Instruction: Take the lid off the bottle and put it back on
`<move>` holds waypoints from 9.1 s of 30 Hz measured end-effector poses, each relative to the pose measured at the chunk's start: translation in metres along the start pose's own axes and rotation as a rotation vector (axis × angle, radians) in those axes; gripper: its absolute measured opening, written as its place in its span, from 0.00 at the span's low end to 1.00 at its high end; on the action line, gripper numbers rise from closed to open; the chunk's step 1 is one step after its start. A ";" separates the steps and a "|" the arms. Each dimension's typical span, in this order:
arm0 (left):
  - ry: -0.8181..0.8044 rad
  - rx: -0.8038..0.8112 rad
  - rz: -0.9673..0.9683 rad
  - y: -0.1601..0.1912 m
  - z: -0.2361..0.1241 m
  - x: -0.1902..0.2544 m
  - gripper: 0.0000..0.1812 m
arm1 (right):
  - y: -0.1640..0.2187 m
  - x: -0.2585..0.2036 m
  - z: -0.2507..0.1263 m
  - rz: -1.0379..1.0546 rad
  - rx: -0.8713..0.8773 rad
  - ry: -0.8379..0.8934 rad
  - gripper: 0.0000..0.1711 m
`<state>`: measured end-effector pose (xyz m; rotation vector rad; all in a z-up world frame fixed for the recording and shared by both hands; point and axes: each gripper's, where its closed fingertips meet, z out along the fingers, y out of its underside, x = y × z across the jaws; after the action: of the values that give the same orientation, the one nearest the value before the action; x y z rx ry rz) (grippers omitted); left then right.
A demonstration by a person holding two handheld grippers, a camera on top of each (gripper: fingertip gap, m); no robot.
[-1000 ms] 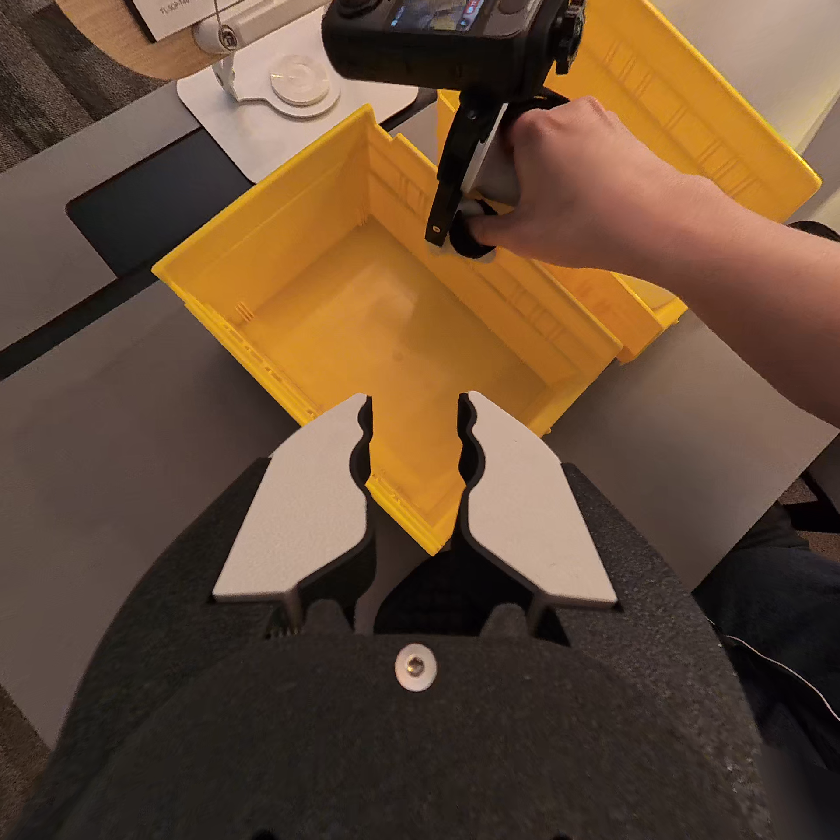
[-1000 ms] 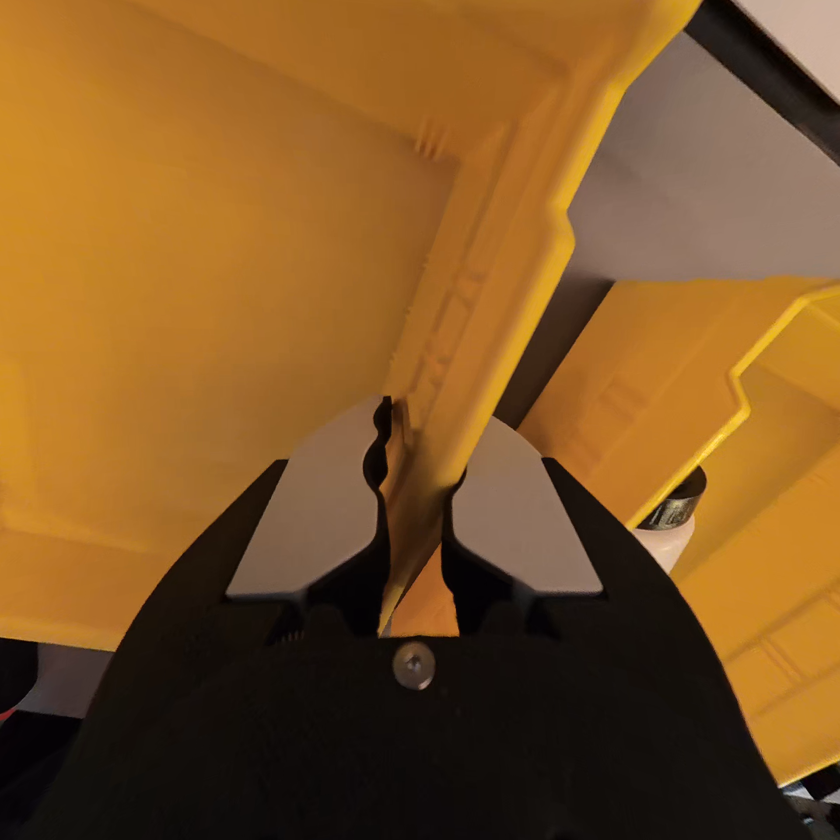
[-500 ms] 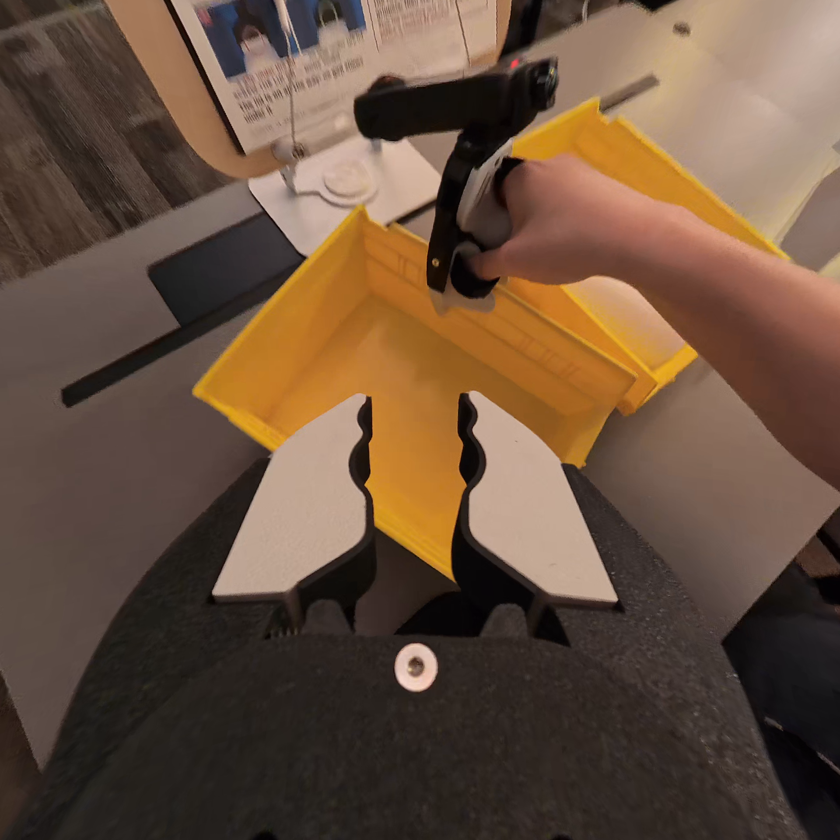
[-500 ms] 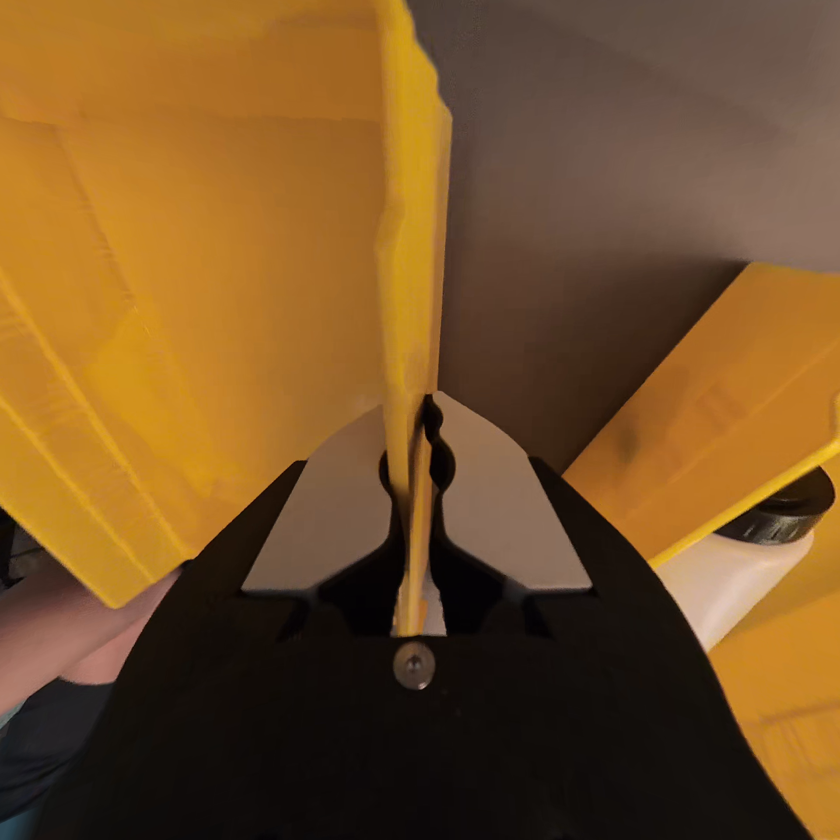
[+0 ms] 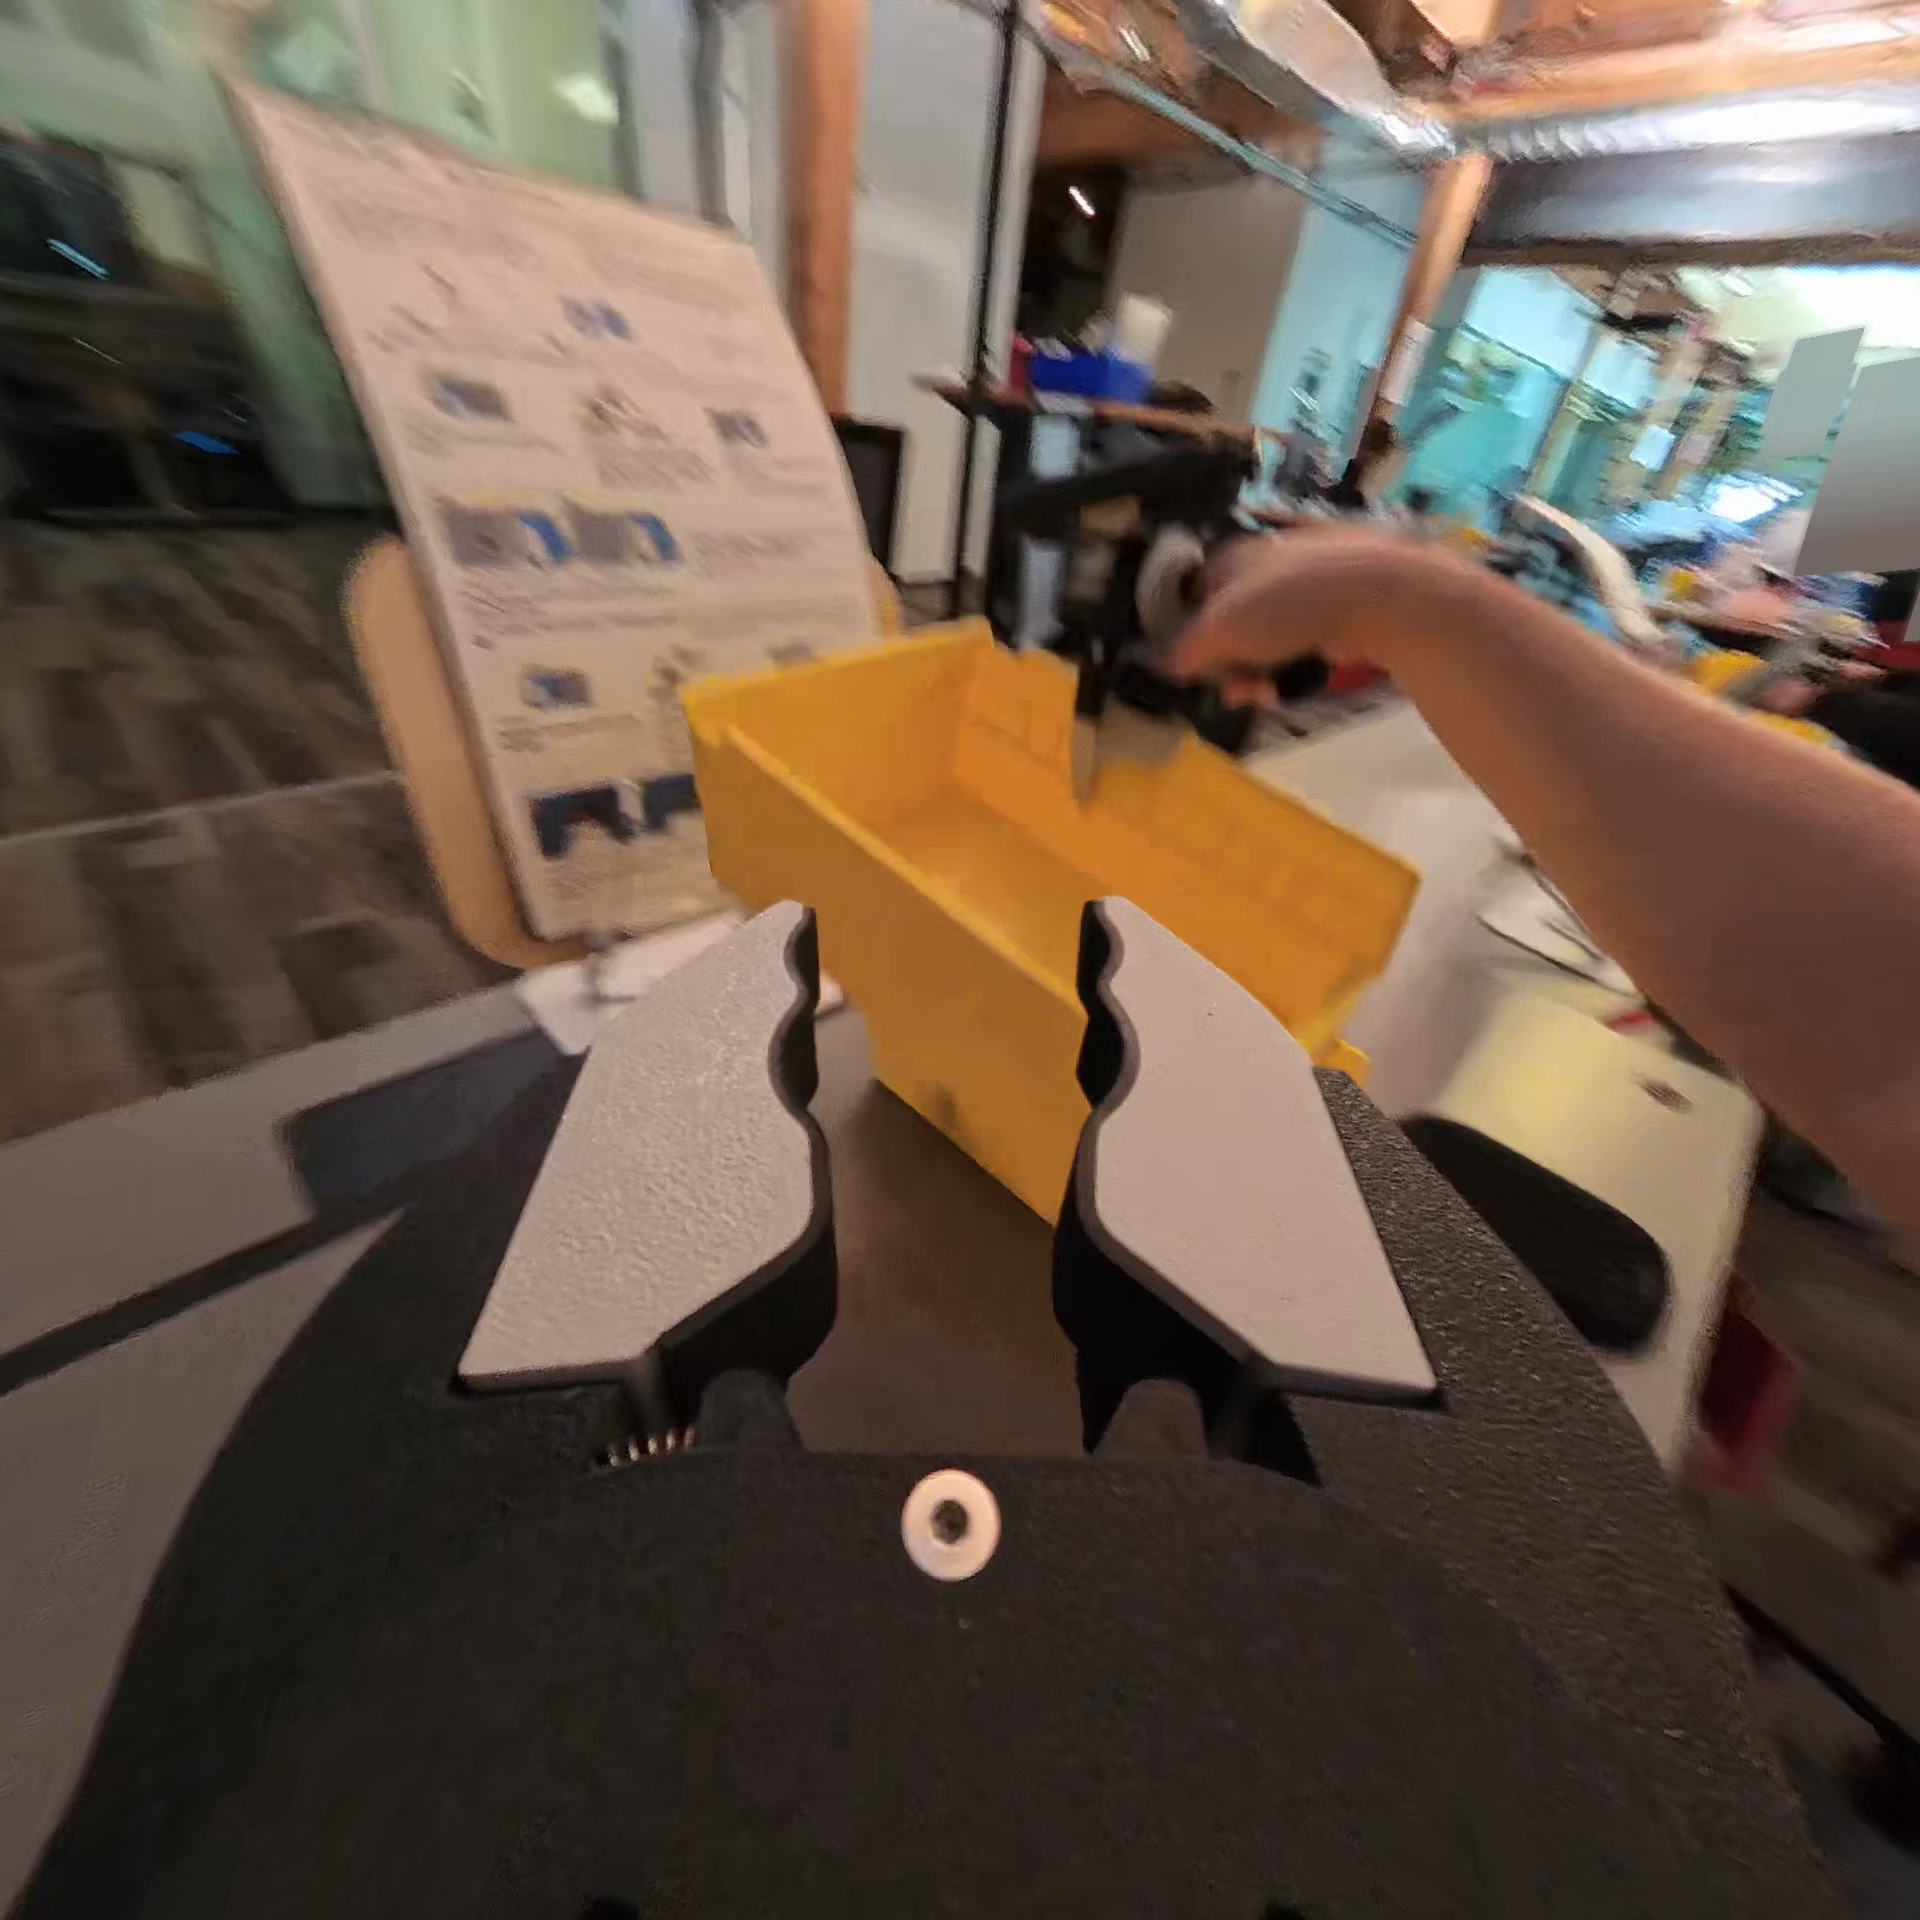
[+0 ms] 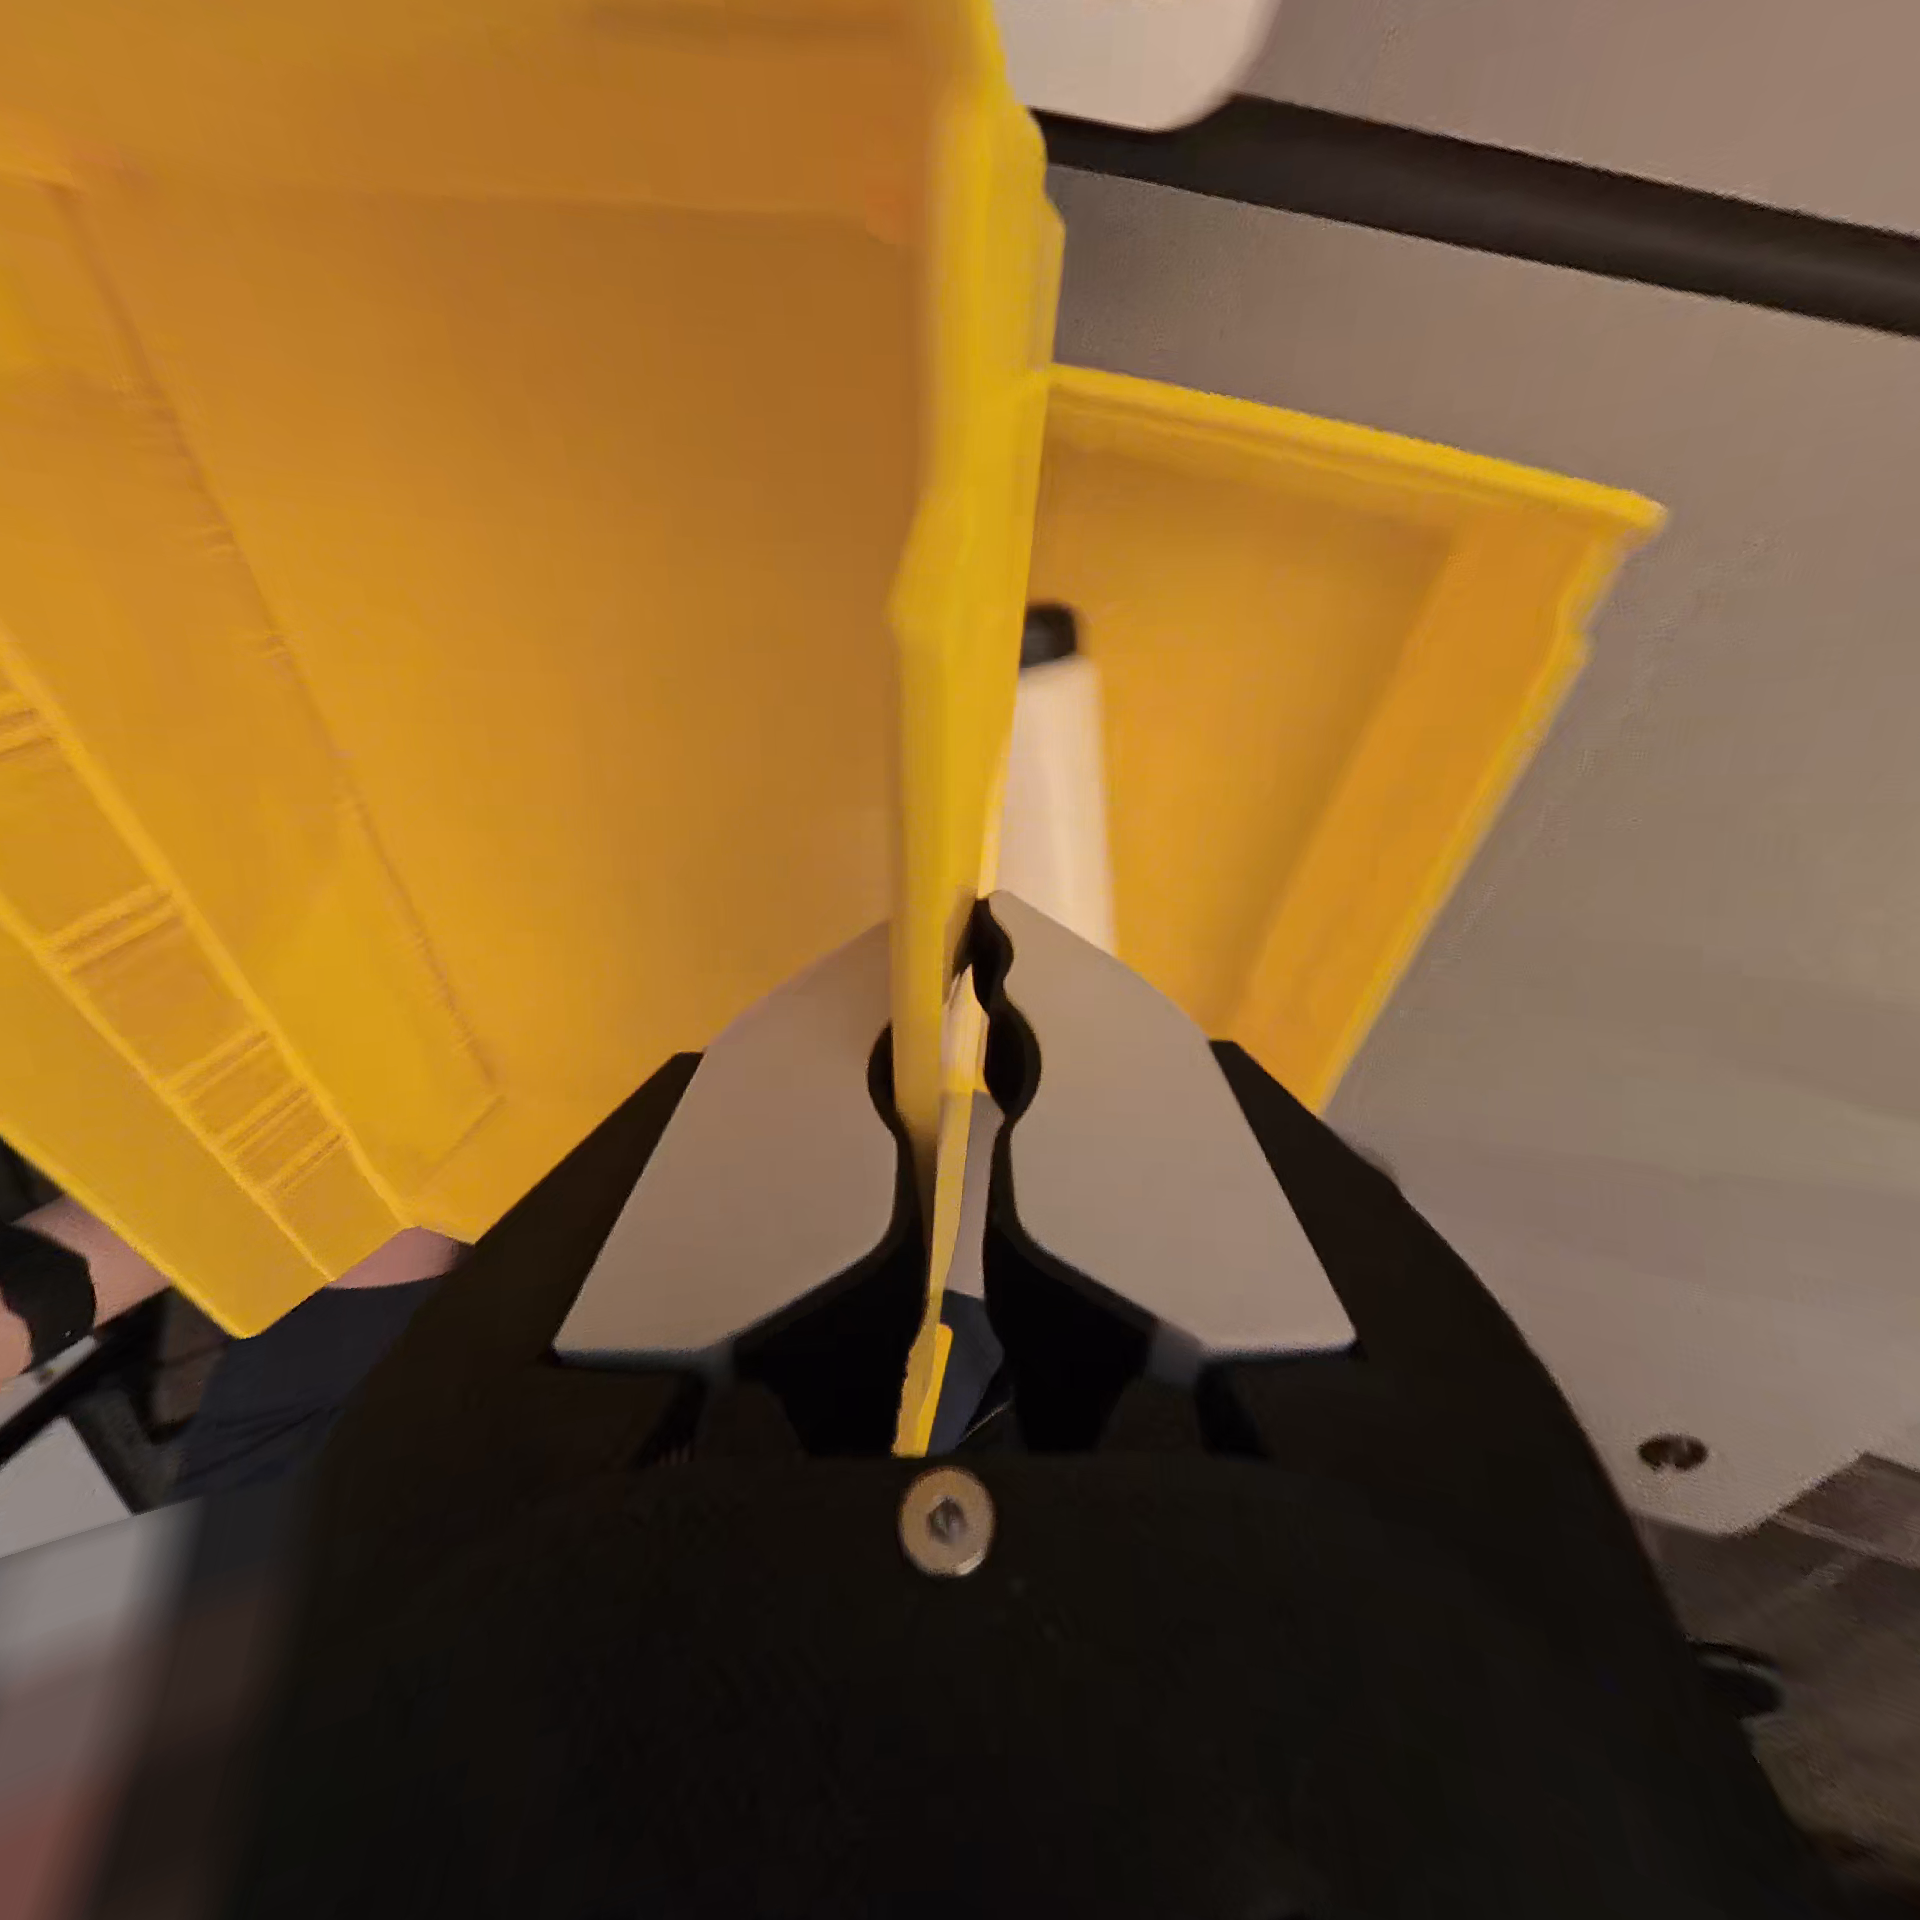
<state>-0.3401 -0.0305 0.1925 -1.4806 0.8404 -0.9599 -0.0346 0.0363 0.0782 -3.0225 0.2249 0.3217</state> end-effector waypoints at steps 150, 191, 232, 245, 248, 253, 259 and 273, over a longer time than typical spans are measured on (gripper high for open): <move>-0.477 -1.191 -0.350 0.275 0.067 -0.176 0.39 | 0.041 0.207 -0.043 -0.095 0.832 0.146 0.16; -0.357 -1.224 -0.292 0.287 0.071 -0.183 0.44 | 0.037 0.175 -0.001 -0.220 0.644 0.118 0.16; 0.414 -0.560 -0.144 0.115 0.113 0.014 0.41 | 0.062 -0.075 -0.025 -0.856 1.146 -0.769 0.40; 0.547 -0.464 -0.014 0.128 0.156 0.056 0.41 | 0.073 -0.120 0.004 -0.634 0.898 -1.348 0.47; 0.564 -0.381 0.046 0.131 0.170 0.061 0.41 | 0.073 -0.112 -0.001 -0.750 0.966 -1.204 0.46; 0.565 -0.330 0.051 0.149 0.190 0.059 0.44 | 0.063 -0.100 0.014 -0.894 1.026 -0.903 0.46; 0.449 -0.320 0.069 0.172 0.211 0.046 0.50 | 0.048 -0.092 0.031 -0.885 1.026 -0.811 0.45; 0.361 -0.009 0.180 0.174 0.227 0.053 0.55 | 0.048 -0.103 0.042 -0.883 1.048 -0.906 0.45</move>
<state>-0.1103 -0.0059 0.0157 -1.2310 1.2181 -1.1033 -0.1505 0.0081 0.0561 -1.5032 -0.7269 0.9849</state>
